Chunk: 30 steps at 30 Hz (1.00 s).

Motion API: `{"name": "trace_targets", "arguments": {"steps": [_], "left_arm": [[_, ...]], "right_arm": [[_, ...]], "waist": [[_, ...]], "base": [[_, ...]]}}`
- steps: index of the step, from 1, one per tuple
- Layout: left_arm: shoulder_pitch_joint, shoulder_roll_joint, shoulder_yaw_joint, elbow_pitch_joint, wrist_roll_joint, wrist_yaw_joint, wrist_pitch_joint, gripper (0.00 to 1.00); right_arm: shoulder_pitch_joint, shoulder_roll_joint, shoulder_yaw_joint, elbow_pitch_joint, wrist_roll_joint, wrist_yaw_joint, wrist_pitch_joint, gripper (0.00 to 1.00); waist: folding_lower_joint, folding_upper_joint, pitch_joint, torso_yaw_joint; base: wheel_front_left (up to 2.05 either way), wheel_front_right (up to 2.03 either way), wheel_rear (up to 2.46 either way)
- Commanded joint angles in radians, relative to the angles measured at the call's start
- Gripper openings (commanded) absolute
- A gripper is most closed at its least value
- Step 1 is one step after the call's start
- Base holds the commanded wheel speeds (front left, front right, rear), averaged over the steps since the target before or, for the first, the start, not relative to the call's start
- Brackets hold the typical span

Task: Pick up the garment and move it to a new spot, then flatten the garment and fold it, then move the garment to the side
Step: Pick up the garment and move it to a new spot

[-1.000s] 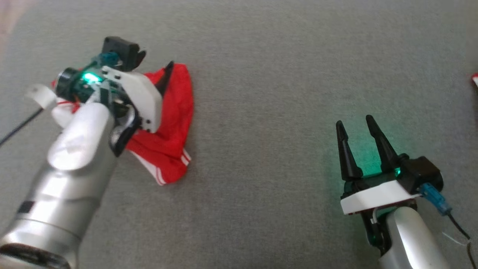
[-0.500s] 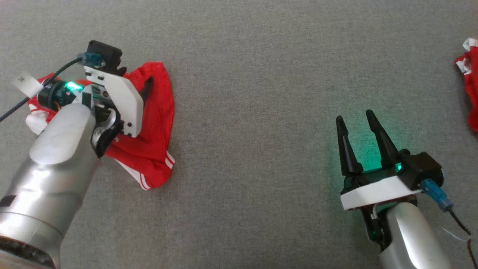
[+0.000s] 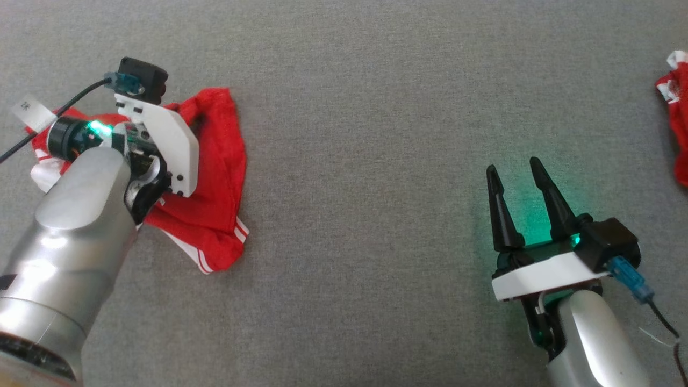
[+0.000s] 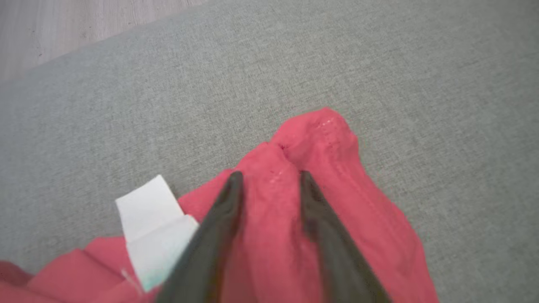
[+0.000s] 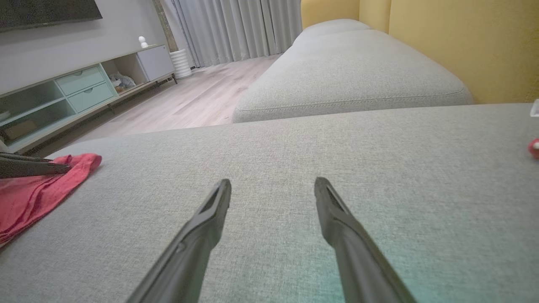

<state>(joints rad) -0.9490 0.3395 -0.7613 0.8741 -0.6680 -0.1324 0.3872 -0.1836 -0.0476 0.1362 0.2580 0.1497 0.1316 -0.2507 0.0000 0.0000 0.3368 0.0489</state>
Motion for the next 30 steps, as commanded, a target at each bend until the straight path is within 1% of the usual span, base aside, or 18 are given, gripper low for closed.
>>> {"name": "trace_targets", "arguments": {"steps": [1, 5, 14, 15, 19, 24, 30], "left_arm": [[-0.062, 0.045, 0.018, -0.013, -0.014, 0.002, -0.002, 0.0], [-0.065, 0.053, -0.008, -0.03, -0.033, 0.002, -0.037, 0.0], [-0.108, 0.066, 0.002, -0.063, -0.032, 0.002, -0.235, 0.0], [-0.108, 0.066, 0.002, -0.063, -0.032, 0.002, -0.235, 0.0], [-0.122, 0.066, 0.002, -0.099, -0.021, 0.002, -0.298, 0.0], [-0.125, 0.072, -0.009, -0.167, -0.007, 0.002, -0.338, 0.0], [-0.124, 0.088, -0.016, -0.295, 0.028, 0.011, -0.42, 0.0]], "right_arm": [[-0.027, -0.003, 0.02, -0.026, -0.001, -0.001, -0.011, 1.0], [-0.03, -0.003, 0.015, -0.023, -0.002, -0.001, -0.011, 1.0], [-0.004, -0.003, 0.002, -0.013, 0.003, -0.001, -0.011, 1.0], [-0.004, -0.003, 0.002, -0.013, 0.003, -0.001, -0.011, 1.0], [0.012, -0.003, 0.0, -0.008, 0.004, -0.001, -0.011, 1.0], [0.027, -0.003, 0.005, -0.002, 0.012, -0.001, -0.011, 1.0], [0.04, -0.003, 0.015, 0.006, 0.022, -0.001, -0.011, 1.0]], "waist": [[0.0, 0.0, 0.001, -0.003], [0.0, 0.0, -0.006, -0.007], [0.0, 0.0, -0.074, 0.001], [0.0, 0.0, -0.074, 0.001], [0.0, 0.0, -0.108, 0.013], [0.0, 0.0, -0.145, 0.024], [0.0, 0.0, -0.186, 0.02]], "base": [[0.0, 0.0, 0.0], [0.0, 0.0, 0.0], [0.0, 0.0, 0.0], [0.0, 0.0, 0.0], [0.0, 0.0, 0.0], [0.0, 0.0, 0.0], [0.0, 0.0, 0.0]]}}
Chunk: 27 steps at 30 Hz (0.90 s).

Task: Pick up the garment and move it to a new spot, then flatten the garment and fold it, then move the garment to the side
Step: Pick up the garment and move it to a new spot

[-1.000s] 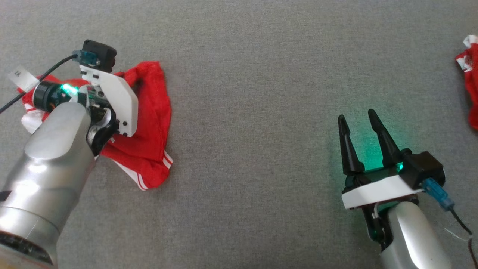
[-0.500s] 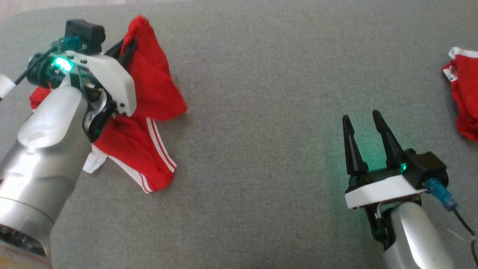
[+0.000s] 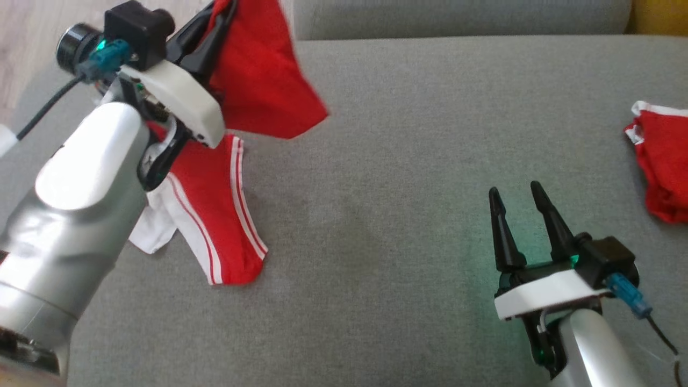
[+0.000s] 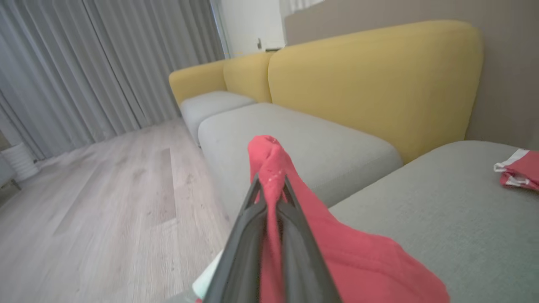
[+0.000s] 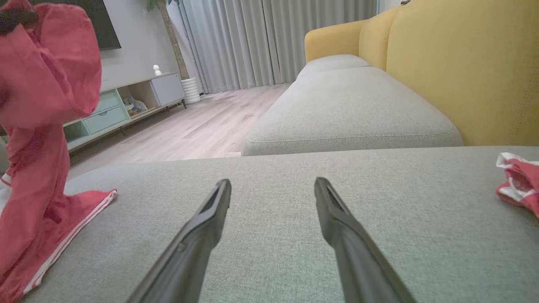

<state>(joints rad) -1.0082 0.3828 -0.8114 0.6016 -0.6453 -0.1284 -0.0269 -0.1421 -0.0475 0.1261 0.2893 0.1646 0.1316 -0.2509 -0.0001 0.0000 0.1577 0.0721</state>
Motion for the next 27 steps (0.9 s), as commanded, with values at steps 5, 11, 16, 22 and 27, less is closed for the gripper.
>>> {"name": "trace_targets", "arguments": {"steps": [5, 11, 16, 22, 27], "left_arm": [[-0.062, 0.053, 0.035, -0.128, 0.032, 0.041, -0.053, 0.0], [-0.072, 0.04, 0.026, -0.224, 0.046, 0.076, -0.041, 0.0], [-0.095, 0.015, 0.0, -0.255, 0.061, 0.079, -0.017, 0.0], [-0.144, -0.058, -0.051, -0.223, 0.086, 0.061, -0.012, 0.0], [-0.175, -0.118, -0.113, -0.101, 0.103, 0.032, -0.008, 1.0]], "right_arm": [[0.005, -0.003, 0.032, -0.026, 0.015, -0.001, -0.011, 1.0], [0.002, -0.003, 0.047, -0.033, 0.029, -0.001, -0.011, 1.0], [-0.021, -0.003, 0.07, -0.045, 0.049, -0.001, -0.011, 1.0], [-0.054, -0.003, 0.095, -0.051, 0.082, -0.001, -0.011, 1.0], [-0.079, -0.003, 0.118, -0.055, 0.107, -0.001, -0.011, 1.0]], "waist": [[0.0001, 0.0, -0.03, -0.025], [0.0001, 0.0, -0.029, -0.096], [0.0001, 0.0, 0.011, -0.178], [0.0001, 0.0, 0.074, -0.28], [0.0001, 0.0, 0.113, -0.342]], "base": [[0.0, 0.0, 0.0], [0.0, 0.0, 0.0], [0.0, 0.0, 0.0], [0.0, 0.0, 0.0], [0.0, 0.0, 0.0]]}}
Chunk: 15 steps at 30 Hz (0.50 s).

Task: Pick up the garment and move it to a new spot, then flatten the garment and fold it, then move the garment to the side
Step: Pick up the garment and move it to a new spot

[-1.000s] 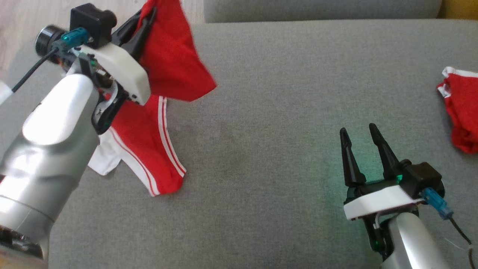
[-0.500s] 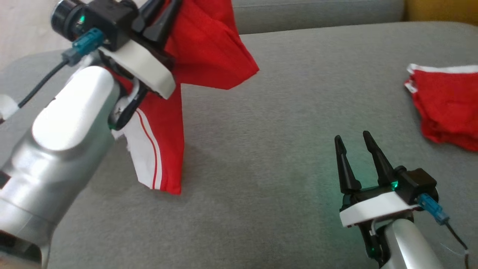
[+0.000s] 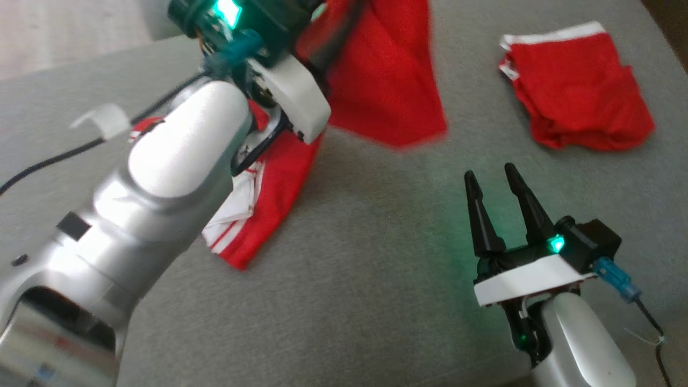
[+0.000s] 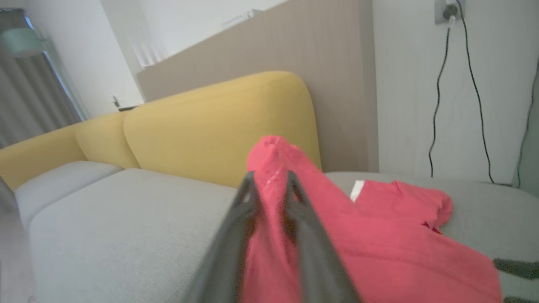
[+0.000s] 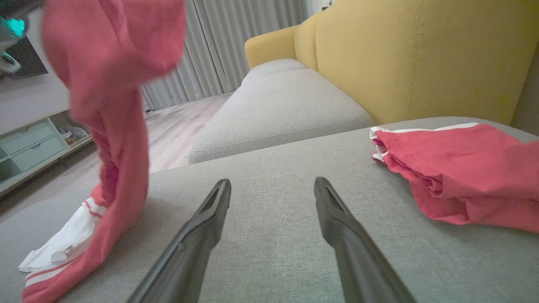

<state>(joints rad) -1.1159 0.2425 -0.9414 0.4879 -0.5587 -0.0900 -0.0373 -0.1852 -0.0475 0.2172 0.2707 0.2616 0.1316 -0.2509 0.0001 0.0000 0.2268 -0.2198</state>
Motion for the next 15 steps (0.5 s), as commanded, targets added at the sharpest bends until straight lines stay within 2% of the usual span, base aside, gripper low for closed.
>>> {"name": "trace_targets", "arguments": {"steps": [1, 7, 15], "left_arm": [[-0.073, 0.017, 0.007, 0.04, 0.019, -0.011, 0.002, 1.0], [-0.088, 0.019, -0.013, 0.146, 0.008, -0.027, -0.025, 1.0], [-0.039, 0.063, 0.041, 0.227, -0.052, -0.019, -0.131, 1.0]], "right_arm": [[-0.039, -0.003, 0.028, -0.039, 0.014, -0.001, -0.011, 1.0], [-0.04, -0.003, 0.027, -0.046, 0.021, -0.001, -0.011, 1.0], [-0.025, -0.003, -0.012, -0.049, -0.013, -0.001, -0.011, 1.0]], "waist": [[-0.0001, 0.0, 0.048, -0.056], [-0.0001, 0.0, 0.057, -0.053], [-0.0001, 0.0, 0.014, 0.049]], "base": [[0.0, 0.0, 0.0], [0.0, 0.0, 0.0], [0.0, 0.0, 0.0]]}}
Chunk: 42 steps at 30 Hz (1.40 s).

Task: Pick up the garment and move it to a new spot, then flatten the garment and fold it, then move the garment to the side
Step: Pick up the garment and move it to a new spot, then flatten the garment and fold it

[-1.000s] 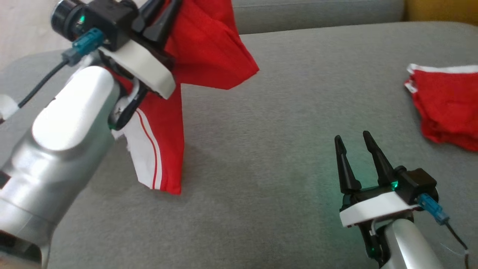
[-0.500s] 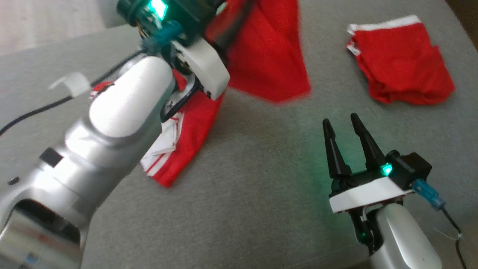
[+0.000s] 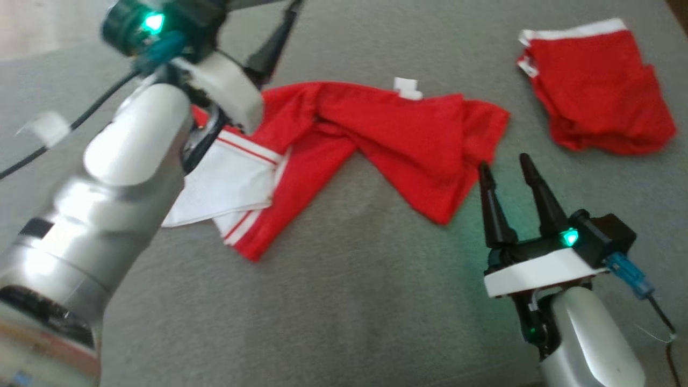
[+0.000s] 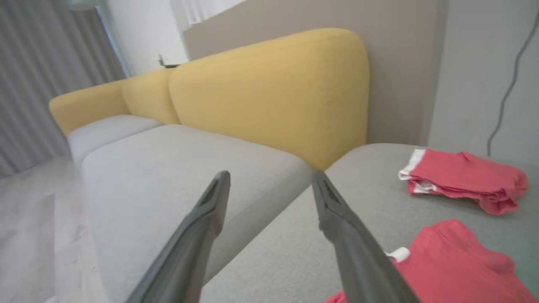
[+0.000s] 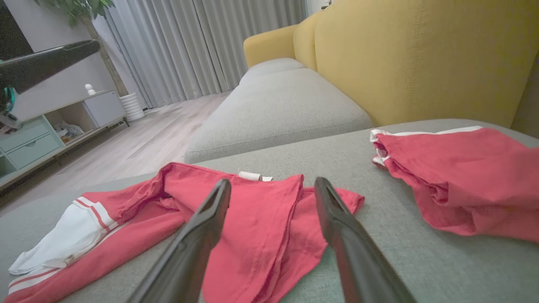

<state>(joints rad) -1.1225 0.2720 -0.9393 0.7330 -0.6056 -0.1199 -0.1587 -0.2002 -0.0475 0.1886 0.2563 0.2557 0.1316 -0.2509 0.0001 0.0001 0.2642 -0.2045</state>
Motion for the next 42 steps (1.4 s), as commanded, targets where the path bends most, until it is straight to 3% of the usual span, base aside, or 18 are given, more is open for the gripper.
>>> {"name": "trace_targets", "arguments": {"steps": [1, 7, 13, 20, 23, 31, 42], "left_arm": [[-0.017, 0.04, 0.047, -0.016, -0.012, 0.018, -0.023, 1.0], [0.133, 0.078, 0.106, -0.057, -0.066, 0.079, -0.082, 1.0], [0.362, 0.11, 0.16, -0.171, -0.096, 0.167, -0.101, 1.0], [0.606, 0.084, 0.255, -0.34, -0.05, 0.279, -0.103, 1.0], [0.675, 0.059, 0.299, -0.395, -0.015, 0.299, -0.103, 1.0], [0.706, 0.036, 0.329, -0.408, 0.055, 0.267, -0.103, 1.0], [0.564, 0.031, 0.193, -0.255, 0.138, 0.151, 0.01, 1.0]], "right_arm": [[-0.005, -0.003, 0.008, -0.036, -0.015, -0.001, -0.011, 1.0], [0.022, -0.003, -0.054, -0.038, -0.055, -0.001, -0.011, 1.0], [0.052, -0.003, -0.088, -0.042, -0.082, -0.001, -0.011, 1.0], [0.079, -0.003, -0.097, -0.044, -0.094, -0.001, -0.011, 1.0], [0.086, -0.003, -0.098, -0.045, -0.096, -0.001, -0.011, 1.0], [0.075, -0.003, -0.084, -0.045, -0.1, -0.001, -0.011, 1.0], [0.055, -0.003, -0.073, -0.053, -0.089, -0.001, -0.011, 1.0]], "waist": [[-0.0001, -0.0001, -0.034, 0.052], [-0.0001, -0.0001, -0.087, 0.155], [-0.0001, -0.0001, -0.117, 0.217], [-0.0001, -0.0001, -0.129, 0.242], [-0.0001, -0.0001, -0.129, 0.246], [-0.0001, -0.0001, -0.113, 0.225], [-0.0001, -0.0001, -0.039, 0.163]], "base": [[0.0, 0.0, 0.0], [0.0, 0.0, 0.0], [0.0, 0.0, 0.0], [0.0, 0.0, 0.0], [0.0, 0.0, 0.0], [0.0, 0.0, 0.0], [0.0, 0.0, 0.0]]}}
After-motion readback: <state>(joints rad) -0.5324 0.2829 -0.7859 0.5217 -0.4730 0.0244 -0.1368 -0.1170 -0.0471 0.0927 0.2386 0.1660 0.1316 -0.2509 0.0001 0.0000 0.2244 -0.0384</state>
